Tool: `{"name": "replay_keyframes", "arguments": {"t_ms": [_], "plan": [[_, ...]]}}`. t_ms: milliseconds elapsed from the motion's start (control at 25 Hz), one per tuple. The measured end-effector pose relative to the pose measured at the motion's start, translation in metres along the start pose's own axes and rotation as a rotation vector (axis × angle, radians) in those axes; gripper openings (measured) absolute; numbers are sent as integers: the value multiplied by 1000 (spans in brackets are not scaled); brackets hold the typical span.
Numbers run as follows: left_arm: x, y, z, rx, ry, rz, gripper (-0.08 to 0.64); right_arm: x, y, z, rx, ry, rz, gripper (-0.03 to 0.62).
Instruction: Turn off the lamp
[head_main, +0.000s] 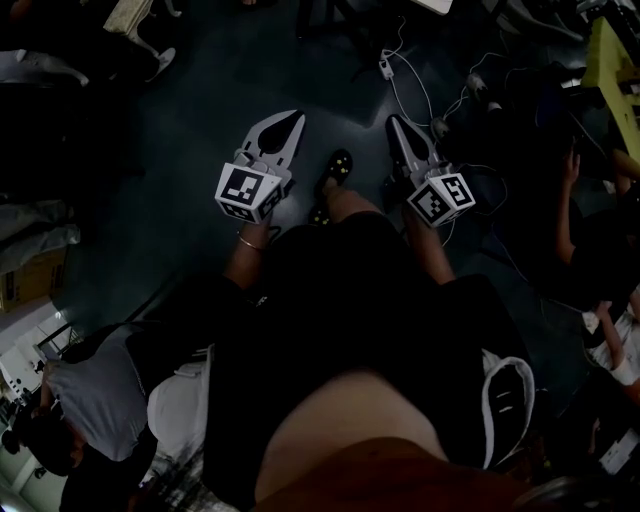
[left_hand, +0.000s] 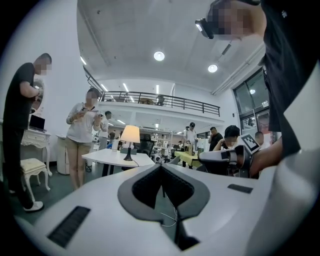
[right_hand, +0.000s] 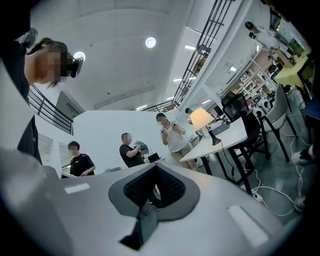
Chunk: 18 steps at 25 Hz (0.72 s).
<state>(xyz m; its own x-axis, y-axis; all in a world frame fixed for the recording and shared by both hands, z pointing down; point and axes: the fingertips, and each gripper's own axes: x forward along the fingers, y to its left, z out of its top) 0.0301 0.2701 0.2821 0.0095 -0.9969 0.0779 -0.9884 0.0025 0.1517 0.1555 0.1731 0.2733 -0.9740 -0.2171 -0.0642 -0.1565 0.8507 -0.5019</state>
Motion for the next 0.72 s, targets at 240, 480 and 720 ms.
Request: {"name": "replay_keyframes", "arguments": {"t_ms": [240, 480, 720], "plan": [[16, 30, 5, 13, -19, 20, 6, 39, -17, 12, 1, -14, 25, 2], [49, 57, 19, 12, -8, 22, 6, 73, -38, 23, 9, -25, 23, 2], [90, 75, 29, 14, -13, -9, 6, 97, -67, 41, 4, -38, -1, 2]]}}
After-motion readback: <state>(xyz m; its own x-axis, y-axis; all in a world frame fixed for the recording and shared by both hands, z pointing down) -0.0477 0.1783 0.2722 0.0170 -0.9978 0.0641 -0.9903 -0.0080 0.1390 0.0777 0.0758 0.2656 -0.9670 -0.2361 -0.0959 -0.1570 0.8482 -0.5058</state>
